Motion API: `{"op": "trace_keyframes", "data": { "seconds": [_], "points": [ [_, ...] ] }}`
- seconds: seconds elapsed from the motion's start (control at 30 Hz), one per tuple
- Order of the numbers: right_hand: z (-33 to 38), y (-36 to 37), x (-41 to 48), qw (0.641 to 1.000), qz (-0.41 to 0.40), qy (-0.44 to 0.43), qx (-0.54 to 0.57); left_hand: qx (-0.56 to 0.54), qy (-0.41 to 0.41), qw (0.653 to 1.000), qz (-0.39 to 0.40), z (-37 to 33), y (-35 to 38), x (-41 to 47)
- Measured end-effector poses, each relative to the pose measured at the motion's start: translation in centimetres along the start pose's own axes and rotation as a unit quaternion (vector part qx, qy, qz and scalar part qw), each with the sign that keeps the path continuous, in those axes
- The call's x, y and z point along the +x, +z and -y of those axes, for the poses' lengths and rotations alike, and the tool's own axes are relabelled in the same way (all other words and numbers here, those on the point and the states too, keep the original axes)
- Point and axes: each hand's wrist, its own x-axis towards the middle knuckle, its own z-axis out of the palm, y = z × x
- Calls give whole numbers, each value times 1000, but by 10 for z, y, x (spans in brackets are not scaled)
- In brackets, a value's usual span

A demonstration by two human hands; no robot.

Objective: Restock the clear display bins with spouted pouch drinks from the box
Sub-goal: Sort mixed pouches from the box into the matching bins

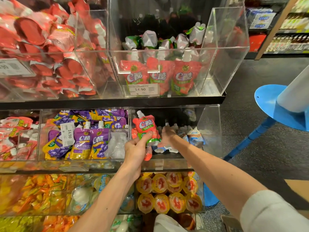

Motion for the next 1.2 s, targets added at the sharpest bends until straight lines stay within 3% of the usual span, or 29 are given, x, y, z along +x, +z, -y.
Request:
{"op": "trace_keyframes", "data": {
  "seconds": [0.07, 0.1, 0.17, 0.37, 0.53, 0.6, 0.63, 0.7, 0.77, 0.9, 1.03, 1.1, 1.2],
  "points": [
    [-4, 10, 4, 998, -33, 5, 45, 0, -1, 1000, 2, 0, -1, -1],
    [-2, 18, 7, 997, -35, -40, -62, 1, -1, 1000, 5, -1, -2, -2],
    [-6, 22, 13, 988, -65, -61, -129, -1, -6, 1000, 11, -2, -3, -4],
    [-10, 1, -2, 988, -94, -31, -115, -4, -29, 999, 27, -4, -8, -7],
    [-17, -8, -20, 996, -81, -31, -11, 8, -38, 999, 31, -7, -10, -11],
    [-16, -15, -36, 988, -26, -63, 135, 20, -29, 999, 37, -8, -12, -15],
    [-15, -20, -48, 968, 19, -71, 239, 30, -19, 998, 44, -8, -13, -18],
    [-11, -31, -76, 929, 113, -101, 336, 58, 15, 996, 60, -10, -14, -22],
    [-4, -39, -95, 925, 129, -162, 318, 115, 68, 987, 85, -17, -13, -27],
    [12, -68, -128, 922, 64, -230, 305, 157, 177, 965, 113, -53, -11, -42],
    [33, -116, -167, 907, 23, -313, 281, 177, 286, 922, 192, -89, -16, -53],
    [45, -141, -182, 899, -13, -341, 275, 135, 332, 907, 221, -112, -13, -59],
    [63, -178, -202, 878, -65, -377, 288, 113, 408, 883, 204, -155, -10, -67]
  ]
}}
